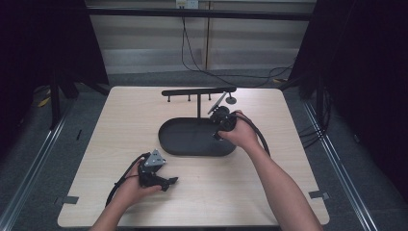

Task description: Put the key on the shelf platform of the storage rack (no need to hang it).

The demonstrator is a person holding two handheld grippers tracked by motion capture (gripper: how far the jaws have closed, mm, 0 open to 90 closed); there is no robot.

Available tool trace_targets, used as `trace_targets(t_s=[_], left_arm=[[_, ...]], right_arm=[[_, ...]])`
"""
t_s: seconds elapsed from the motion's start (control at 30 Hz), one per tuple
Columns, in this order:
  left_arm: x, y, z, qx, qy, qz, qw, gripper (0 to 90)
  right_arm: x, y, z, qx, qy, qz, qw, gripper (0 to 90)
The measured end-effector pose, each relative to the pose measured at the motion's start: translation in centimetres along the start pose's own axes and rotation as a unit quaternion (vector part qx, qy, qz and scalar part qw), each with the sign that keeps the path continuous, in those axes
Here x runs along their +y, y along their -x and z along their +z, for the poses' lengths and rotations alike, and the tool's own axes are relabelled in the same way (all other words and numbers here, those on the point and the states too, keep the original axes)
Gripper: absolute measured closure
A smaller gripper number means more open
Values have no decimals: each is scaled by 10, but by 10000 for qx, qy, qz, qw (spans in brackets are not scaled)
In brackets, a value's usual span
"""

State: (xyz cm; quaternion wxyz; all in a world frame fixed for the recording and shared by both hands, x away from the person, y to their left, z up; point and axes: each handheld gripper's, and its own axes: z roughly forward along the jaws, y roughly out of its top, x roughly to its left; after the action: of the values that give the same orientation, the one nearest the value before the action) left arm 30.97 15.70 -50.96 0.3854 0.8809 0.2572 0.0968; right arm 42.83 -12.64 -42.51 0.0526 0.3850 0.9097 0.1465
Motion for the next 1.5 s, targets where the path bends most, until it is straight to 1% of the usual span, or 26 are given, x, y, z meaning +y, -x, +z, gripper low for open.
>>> trace_targets(t_s=[0.07, 0.1, 0.2, 0.27, 0.4, 0.47, 0.53, 0.6, 0.67, 0.8, 0.93, 0.97, 1.07, 1.17, 1.23, 1.27, 1.5], left_arm=[[0, 0, 0, 0, -5, 5, 10000, 147], [0, 0, 0, 0, -4, 6, 10000, 147], [0, 0, 0, -1, -4, 4, 10000, 147], [0, 0, 0, 0, -6, 7, 10000, 146], [0, 0, 0, 0, 0, -3, 10000, 147], [0, 0, 0, 0, -5, 4, 10000, 147], [0, 0, 0, -1, -6, 6, 10000, 146], [0, 0, 0, -1, -5, 3, 10000, 147], [0, 0, 0, 3, 1, -1, 10000, 147], [0, 0, 0, 1, 1, -3, 10000, 147], [0, 0, 0, 0, -1, -1, 10000, 147], [0, 0, 0, 4, 1, 0, 10000, 147], [0, 0, 0, -1, 0, -2, 10000, 147], [0, 0, 0, 2, 1, 0, 10000, 146], [0, 0, 0, 4, -1, 2, 10000, 145], [0, 0, 0, 4, -2, -1, 10000, 145], [0, 0, 0, -5, 1, 1, 10000, 145]], right_arm=[[0, 0, 2, -11, -4, -14, 10000, 702], [0, 0, 3, -28, 45, -15, 10000, 702], [-1, 0, 5, -15, 4, -12, 10000, 701], [-1, 0, 6, -33, 34, -15, 10000, 701], [-1, 0, 11, 18, 21, 0, 10000, 700], [-1, 0, 13, 28, -36, -28, 10000, 699], [-1, 0, 15, 2, -9, -62, 10000, 699], [-1, 0, 17, -3, 26, -34, 10000, 699], [0, 1, 18, -34, 31, -86, 10000, 699], [0, 0, 21, -42, -22, -98, 9999, 698], [-1, 0, 26, -47, -12, -119, 9999, 696], [-1, 0, 26, -61, -12, -158, 9999, 695], [-2, 0, 27, -25, 54, -129, 9999, 689], [-2, 0, 25, 23, 73, -45, 10000, 654], [-3, 0, 25, 43, 44, -43, 10000, 646], [-3, 0, 24, 18, 32, -79, 10000, 637], [-7, 1, 19, 22, -9, -50, 10000, 584]])
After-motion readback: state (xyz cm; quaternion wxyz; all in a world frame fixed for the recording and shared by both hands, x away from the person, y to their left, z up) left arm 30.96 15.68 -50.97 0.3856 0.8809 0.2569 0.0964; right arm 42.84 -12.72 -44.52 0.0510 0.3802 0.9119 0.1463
